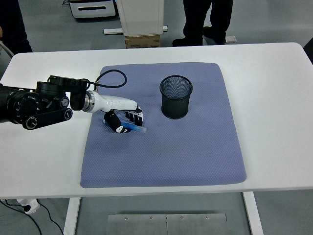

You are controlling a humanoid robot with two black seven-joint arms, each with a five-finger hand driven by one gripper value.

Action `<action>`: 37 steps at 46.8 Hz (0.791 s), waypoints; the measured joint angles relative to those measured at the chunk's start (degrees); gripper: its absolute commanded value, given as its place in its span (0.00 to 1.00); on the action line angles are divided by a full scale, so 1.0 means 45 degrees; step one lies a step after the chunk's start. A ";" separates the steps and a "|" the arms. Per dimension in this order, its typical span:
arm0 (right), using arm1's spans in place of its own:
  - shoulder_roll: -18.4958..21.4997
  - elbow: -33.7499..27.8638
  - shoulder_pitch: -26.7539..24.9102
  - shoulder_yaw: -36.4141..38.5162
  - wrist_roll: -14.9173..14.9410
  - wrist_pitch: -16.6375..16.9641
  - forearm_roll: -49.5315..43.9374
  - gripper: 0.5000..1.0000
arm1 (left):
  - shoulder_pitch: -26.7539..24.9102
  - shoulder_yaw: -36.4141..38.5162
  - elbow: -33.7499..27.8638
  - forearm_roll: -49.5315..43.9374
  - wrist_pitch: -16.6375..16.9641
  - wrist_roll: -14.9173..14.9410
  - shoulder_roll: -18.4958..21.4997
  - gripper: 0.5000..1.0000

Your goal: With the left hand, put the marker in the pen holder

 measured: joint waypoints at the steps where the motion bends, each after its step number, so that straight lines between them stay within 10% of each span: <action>1: 0.0000 0.0000 -0.0003 0.0000 0.0000 0.0000 0.0000 1.00 | 0.0001 -0.0001 0.0000 0.0001 0.0001 -0.0001 0.0000 0.04; 37: 0.0000 0.0000 -0.0005 0.0000 -0.0004 0.0000 0.0000 1.00 | -0.0021 -0.0030 -0.0019 -0.0211 0.0001 -0.0079 0.0025 0.10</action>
